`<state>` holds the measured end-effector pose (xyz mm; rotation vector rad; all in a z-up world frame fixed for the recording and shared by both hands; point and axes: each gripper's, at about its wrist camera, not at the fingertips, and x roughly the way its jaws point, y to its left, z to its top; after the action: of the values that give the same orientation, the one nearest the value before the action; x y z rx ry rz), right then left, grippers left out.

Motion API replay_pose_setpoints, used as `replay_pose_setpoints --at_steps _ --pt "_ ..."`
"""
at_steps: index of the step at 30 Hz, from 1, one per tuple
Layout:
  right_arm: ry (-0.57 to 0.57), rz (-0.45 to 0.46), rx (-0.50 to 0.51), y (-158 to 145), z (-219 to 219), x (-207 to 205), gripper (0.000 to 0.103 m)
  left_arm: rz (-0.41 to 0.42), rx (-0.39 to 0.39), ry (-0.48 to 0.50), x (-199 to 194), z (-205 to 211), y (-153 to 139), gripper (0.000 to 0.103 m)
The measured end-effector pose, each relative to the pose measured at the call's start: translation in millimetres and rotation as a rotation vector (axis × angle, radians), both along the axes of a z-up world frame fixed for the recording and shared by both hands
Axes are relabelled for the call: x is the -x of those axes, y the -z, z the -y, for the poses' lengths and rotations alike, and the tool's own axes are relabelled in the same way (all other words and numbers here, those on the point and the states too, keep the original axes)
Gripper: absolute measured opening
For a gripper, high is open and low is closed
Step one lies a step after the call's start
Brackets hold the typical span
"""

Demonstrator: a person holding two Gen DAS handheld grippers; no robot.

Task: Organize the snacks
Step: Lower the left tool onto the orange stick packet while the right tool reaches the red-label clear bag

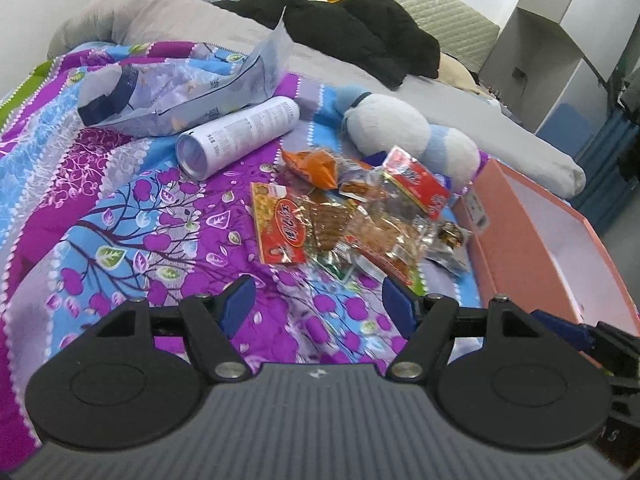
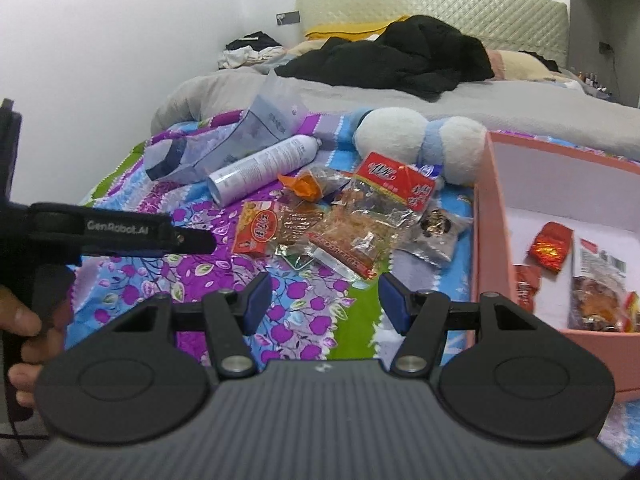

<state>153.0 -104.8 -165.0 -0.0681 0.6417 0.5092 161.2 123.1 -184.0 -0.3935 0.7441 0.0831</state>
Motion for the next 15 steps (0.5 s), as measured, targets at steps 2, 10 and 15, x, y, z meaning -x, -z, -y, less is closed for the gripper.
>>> replay_pose_setpoints --at_steps 2,10,15 --pt "0.002 -0.002 0.004 9 -4 -7 0.062 0.006 0.018 0.002 -7 -4 9 0.075" --pt "0.101 -0.015 0.043 45 -21 -37 0.077 -0.005 0.068 -0.009 -34 -16 42 0.074" --pt "0.096 -0.003 0.025 56 -28 -57 0.081 -0.008 0.081 -0.023 -54 -26 56 0.073"
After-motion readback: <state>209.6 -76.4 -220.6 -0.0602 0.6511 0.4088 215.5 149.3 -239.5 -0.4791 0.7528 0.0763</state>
